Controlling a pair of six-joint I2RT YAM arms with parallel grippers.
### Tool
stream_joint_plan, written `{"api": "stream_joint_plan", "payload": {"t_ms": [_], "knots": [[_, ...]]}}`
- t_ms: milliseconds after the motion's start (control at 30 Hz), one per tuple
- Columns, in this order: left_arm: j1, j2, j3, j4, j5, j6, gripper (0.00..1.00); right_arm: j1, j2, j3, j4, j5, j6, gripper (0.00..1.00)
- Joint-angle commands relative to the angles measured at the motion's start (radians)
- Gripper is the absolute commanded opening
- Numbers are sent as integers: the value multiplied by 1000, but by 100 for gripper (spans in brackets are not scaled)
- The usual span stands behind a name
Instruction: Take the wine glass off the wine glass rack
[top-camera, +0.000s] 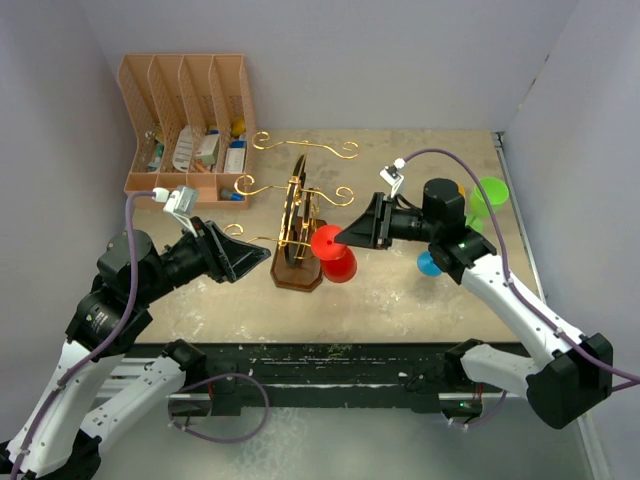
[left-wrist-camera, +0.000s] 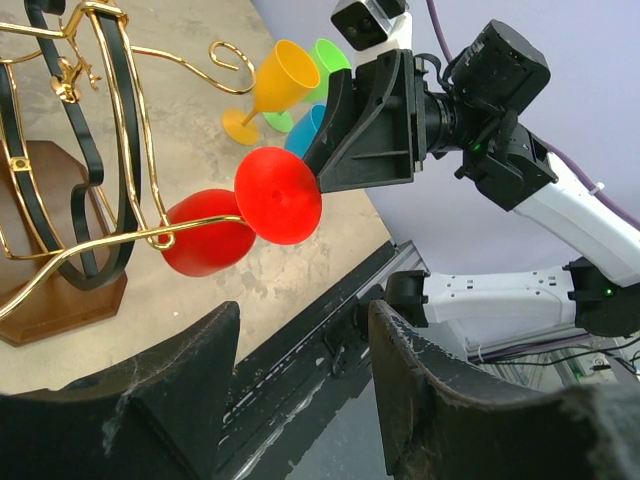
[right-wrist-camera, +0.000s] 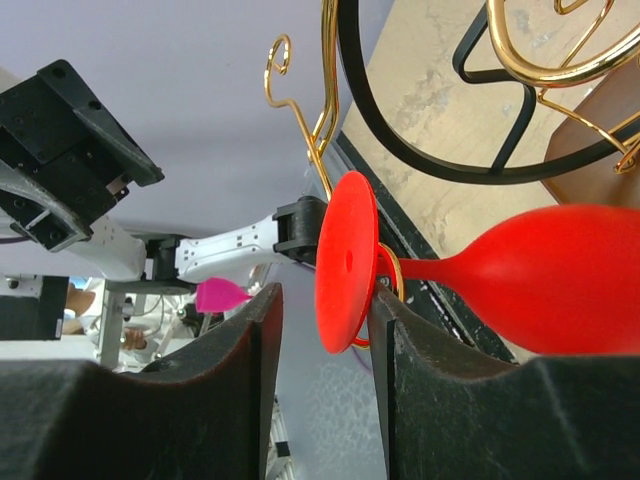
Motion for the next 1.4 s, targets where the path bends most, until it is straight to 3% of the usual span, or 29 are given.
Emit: {"api": "stream_joint_plan", "payload": {"t_ms": [0, 267, 933, 1367], "knots": [[-1, -7, 20, 9, -14, 20, 58, 10, 2, 30, 68, 15, 20, 40], [-1, -14, 23, 4, -18, 22, 58, 13, 3, 38, 52, 40, 25, 0], [-1, -7, 37, 5, -5, 13, 58, 11, -126, -25, -100, 120, 67, 0], [-1, -1, 21, 26, 2, 3, 58, 14, -69, -15, 122, -58, 145, 0]]}}
